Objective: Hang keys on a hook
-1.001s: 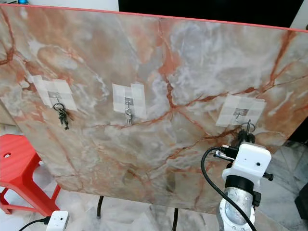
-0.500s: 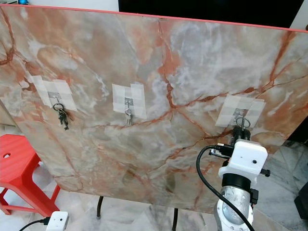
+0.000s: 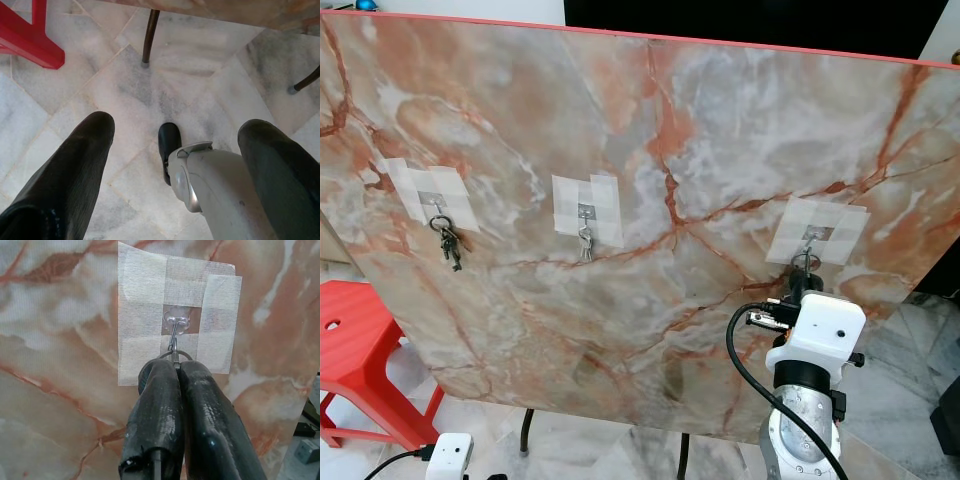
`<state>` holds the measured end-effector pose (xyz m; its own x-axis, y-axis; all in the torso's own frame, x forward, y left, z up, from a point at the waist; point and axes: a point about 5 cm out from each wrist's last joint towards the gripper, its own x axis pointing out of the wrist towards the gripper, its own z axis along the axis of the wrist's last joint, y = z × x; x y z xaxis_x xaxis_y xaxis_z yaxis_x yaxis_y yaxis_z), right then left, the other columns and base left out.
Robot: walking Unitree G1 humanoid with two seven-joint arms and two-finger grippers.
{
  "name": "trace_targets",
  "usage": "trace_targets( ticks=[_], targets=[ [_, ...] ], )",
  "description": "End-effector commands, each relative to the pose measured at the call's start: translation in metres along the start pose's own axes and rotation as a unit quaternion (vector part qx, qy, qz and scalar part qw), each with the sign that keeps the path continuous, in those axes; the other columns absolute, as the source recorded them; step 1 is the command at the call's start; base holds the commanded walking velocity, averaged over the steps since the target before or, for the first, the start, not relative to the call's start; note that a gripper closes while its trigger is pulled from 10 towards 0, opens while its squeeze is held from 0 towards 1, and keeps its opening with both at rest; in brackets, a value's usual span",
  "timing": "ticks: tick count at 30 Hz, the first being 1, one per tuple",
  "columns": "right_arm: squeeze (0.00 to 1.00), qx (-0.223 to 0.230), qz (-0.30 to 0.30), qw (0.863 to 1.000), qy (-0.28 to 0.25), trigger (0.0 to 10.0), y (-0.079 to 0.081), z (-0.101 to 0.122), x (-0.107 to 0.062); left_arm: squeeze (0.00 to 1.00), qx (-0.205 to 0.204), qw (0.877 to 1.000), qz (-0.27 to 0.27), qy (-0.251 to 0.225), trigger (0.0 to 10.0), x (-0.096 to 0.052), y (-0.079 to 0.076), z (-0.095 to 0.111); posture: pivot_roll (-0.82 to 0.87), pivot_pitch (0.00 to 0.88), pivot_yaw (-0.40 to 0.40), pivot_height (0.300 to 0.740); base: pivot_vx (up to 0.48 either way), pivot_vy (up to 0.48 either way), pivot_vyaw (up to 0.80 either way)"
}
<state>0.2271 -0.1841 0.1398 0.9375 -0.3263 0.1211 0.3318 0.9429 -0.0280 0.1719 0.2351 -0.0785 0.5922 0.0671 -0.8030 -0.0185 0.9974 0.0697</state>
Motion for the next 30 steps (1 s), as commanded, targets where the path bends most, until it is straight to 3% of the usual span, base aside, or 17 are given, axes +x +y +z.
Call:
trace_targets(
  ticks=[1, 7, 19, 30],
  targets=[
    [0.00, 0.011, 0.003, 1.000, -0.001, 10.0, 0.004, 0.002, 0.003, 0.00, 0.000, 1.000, -0.002, 0.013, 10.0, 0.000, -0.002, -0.004, 0.04, 0.000, -0.088, 0.740, 0.000, 0.000, 0.00],
    [0.00, 0.002, -0.037, 0.999, -0.020, 10.0, -0.006, 0.009, 0.000, 0.00, 0.001, 1.000, -0.003, 0.009, 10.0, 0.001, -0.003, -0.001, 0.03, 0.000, -0.081, 0.740, 0.000, 0.000, 0.00],
    [0.00, -0.009, 0.009, 0.999, -0.045, 10.0, 0.006, 0.016, 0.004, 0.00, 0.000, 1.000, -0.002, 0.009, 10.0, 0.000, -0.002, -0.001, 0.04, 0.000, -0.083, 0.740, 0.000, 0.000, 0.00],
    [0.00, -0.003, 0.048, 0.998, -0.029, 10.0, 0.016, 0.010, 0.003, 0.00, 0.000, 1.000, -0.003, 0.008, 10.0, 0.001, -0.003, 0.000, 0.04, 0.000, -0.082, 0.740, 0.000, 0.000, 0.00]
  ],
)
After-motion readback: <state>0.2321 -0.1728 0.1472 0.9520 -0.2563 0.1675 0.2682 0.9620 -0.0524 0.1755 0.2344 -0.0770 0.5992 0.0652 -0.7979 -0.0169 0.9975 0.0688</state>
